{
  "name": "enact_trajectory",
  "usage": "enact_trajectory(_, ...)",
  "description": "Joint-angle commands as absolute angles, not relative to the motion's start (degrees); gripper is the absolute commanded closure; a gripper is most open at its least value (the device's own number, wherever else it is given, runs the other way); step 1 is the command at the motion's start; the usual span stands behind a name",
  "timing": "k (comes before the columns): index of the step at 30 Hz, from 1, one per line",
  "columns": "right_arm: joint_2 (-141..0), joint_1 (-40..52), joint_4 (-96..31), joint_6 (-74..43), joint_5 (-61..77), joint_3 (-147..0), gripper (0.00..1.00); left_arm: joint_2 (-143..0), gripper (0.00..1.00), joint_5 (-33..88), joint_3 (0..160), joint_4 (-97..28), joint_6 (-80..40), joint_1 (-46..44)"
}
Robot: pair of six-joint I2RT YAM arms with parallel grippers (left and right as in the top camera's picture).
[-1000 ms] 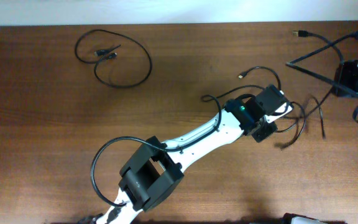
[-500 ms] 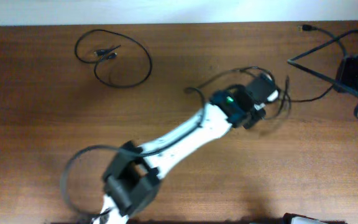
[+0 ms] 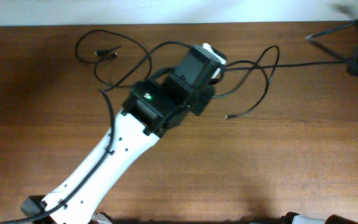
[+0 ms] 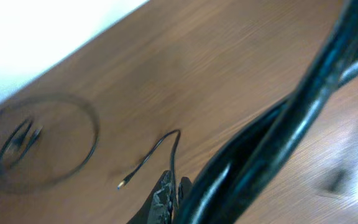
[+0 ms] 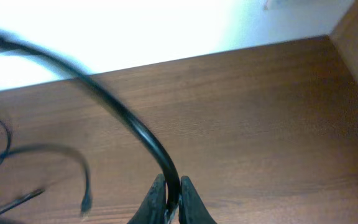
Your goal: Untangle cables
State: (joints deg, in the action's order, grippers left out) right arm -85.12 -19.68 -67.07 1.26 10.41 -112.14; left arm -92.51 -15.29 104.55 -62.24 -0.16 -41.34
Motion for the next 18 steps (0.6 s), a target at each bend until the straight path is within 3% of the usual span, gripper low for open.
enact_trajectory(1,-89.71,-30.70,-65.47,1.02,7.51,-113.19,0.96,-85.38,1.00,-26.22,104.73,-66.48,-5.82,-33.91)
enact_trajectory(8,-93.60,-38.35,-64.34,1.04,14.92,-113.19,0.96,-76.90,1.00,-27.49,104.73,-68.90,-6.90,-29.12)
enact_trajectory(18,-93.60,-28.82,-66.50,1.67,14.92,-113.16,0.96,-78.54,1.00,-25.45,104.71,-68.79,-7.29,-28.82)
